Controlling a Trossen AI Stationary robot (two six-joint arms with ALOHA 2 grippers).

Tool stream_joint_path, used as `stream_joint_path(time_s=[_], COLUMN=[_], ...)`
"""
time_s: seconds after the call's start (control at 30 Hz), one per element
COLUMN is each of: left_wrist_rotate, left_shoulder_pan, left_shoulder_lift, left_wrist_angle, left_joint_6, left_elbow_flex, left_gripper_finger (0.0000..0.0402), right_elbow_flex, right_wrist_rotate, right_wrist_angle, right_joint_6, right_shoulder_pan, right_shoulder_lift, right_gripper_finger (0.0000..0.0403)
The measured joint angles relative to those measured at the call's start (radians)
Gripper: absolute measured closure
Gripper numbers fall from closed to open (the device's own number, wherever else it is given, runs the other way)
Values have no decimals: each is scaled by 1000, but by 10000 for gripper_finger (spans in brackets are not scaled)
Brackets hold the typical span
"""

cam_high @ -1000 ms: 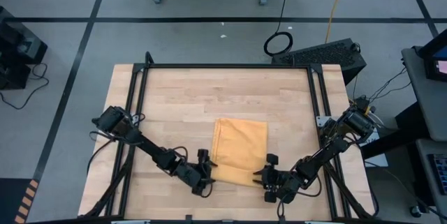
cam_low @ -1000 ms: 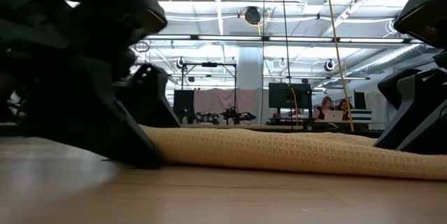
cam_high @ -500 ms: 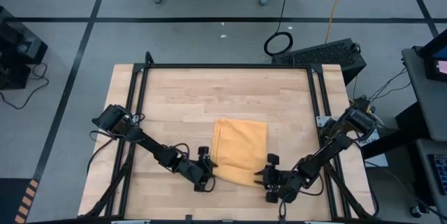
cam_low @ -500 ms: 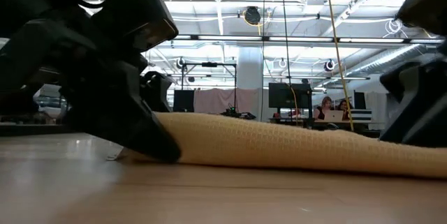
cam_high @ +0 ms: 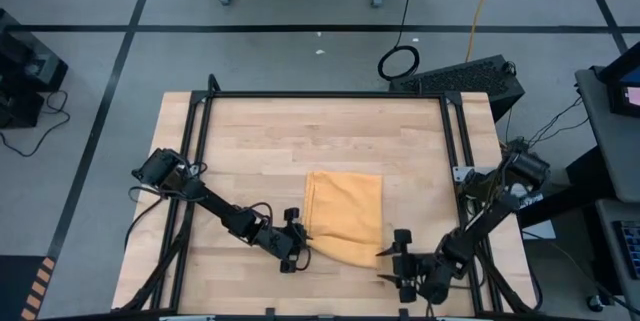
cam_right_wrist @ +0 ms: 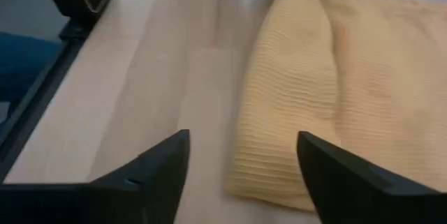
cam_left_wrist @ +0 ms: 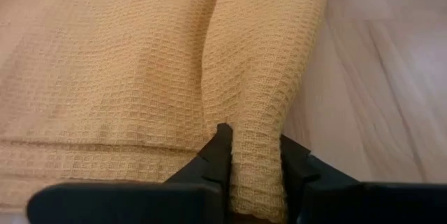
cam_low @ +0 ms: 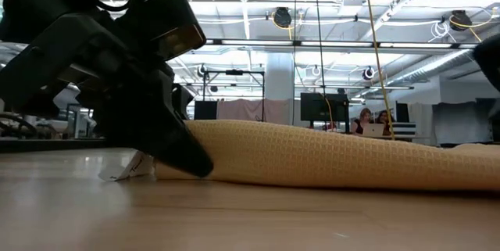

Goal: Roll towel
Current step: Roll the folded yellow towel

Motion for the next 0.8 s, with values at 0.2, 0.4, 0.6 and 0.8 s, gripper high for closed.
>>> stream_joint_path(time_s=[0.2,0.4,0.6,0.8], left_wrist_rotate=[0,3,7,12], left_shoulder_pan=[0,0,0,0], left_shoulder_lift=[1,1,1,1], left_wrist_angle=[-1,-2,-2,-3], left_joint_6=[-13,-38,-47,-64], left_elbow_flex=[0,-1,-1,-2], left_gripper_finger=[340,340,340,340], right_elbow_flex=[0,0,1,2], right_wrist_rotate=[173,217,182,200], right_wrist_angle=[191,197,199,193], right_joint_6=[-99,3,109,92], right_shoulder_pan=[43,24,-5,-17], right_shoulder_lift=[141,202,229,230], right_gripper_finger=[89,76,76,86])
